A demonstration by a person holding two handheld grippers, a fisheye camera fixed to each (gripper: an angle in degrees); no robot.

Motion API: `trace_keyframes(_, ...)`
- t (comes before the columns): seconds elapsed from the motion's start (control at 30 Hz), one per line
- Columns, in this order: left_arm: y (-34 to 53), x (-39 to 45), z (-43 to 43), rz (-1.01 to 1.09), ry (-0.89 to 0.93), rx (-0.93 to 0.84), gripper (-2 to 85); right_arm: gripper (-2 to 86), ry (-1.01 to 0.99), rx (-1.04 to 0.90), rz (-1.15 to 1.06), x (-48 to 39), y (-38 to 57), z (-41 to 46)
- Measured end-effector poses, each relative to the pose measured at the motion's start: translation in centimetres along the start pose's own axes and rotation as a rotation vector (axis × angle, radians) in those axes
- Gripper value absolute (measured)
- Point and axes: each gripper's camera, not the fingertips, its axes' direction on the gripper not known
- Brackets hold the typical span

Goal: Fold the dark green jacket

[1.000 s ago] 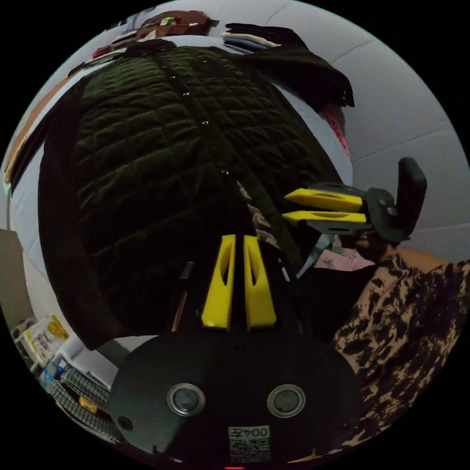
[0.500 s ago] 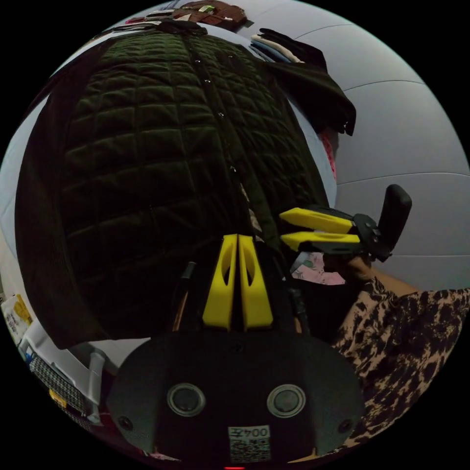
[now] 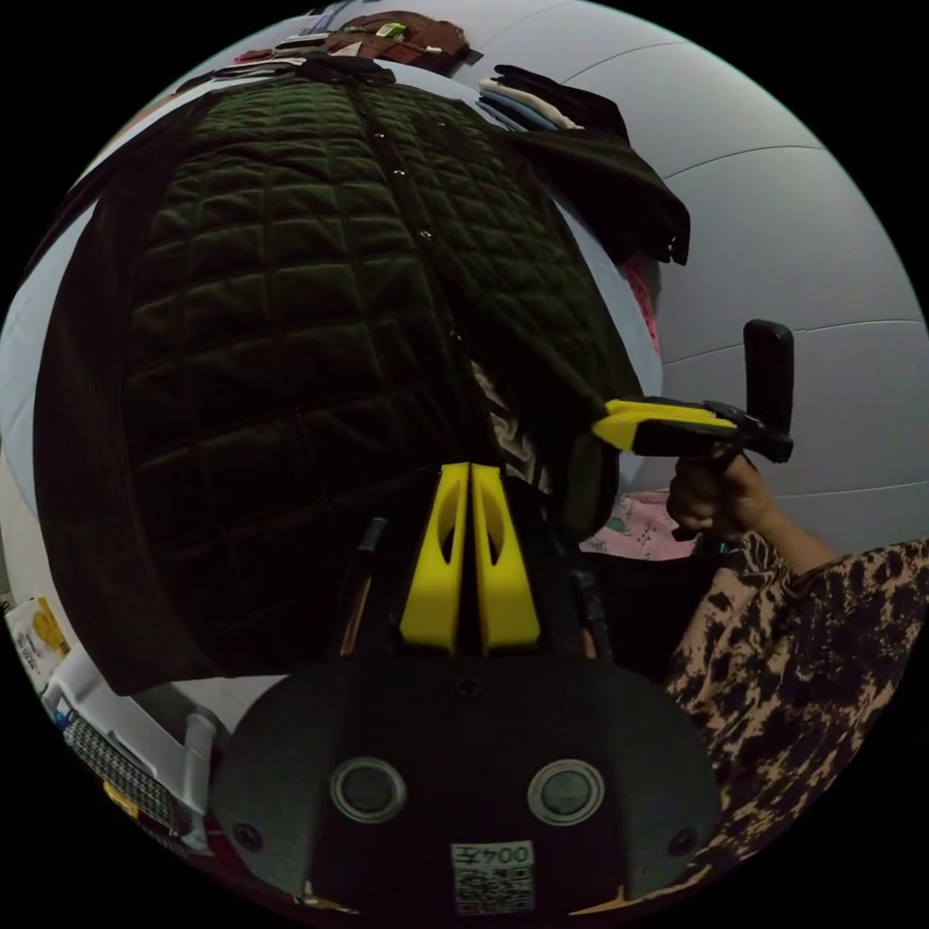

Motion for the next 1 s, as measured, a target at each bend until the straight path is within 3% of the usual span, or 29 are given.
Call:
trace_keyframes(0.13,-0.2,-0.4,-0.9,-0.003,0.002,-0.008,0.4,4.0,0.086,-0.132,0.017,0.8,-0.9,3.2)
trace_keyframes(0.53,-0.5,-0.2,-6.8,0.042,0.009,0.049,0.5,8.2,0.079,-0.178,-0.035,-0.9,-2.9,2.8)
trace_keyframes(0.6,-1.1,0.1,-7.3,0.092,-0.028,0.053,0.6,8.4,0.149,-0.141,-0.067,-1.8,-3.0,1.6)
trace_keyframes(0.77,-2.8,-0.7,-6.6,0.105,-0.076,-0.103,1.0,8.9,0.54,-0.05,-0.029,-1.1,-3.3,-0.8)
trace_keyframes(1.0,-2.6,-2.6,-9.9,0.04,0.042,-0.058,1.9,8.5,0.522,0.045,0.021,-1.8,-3.9,-1.2)
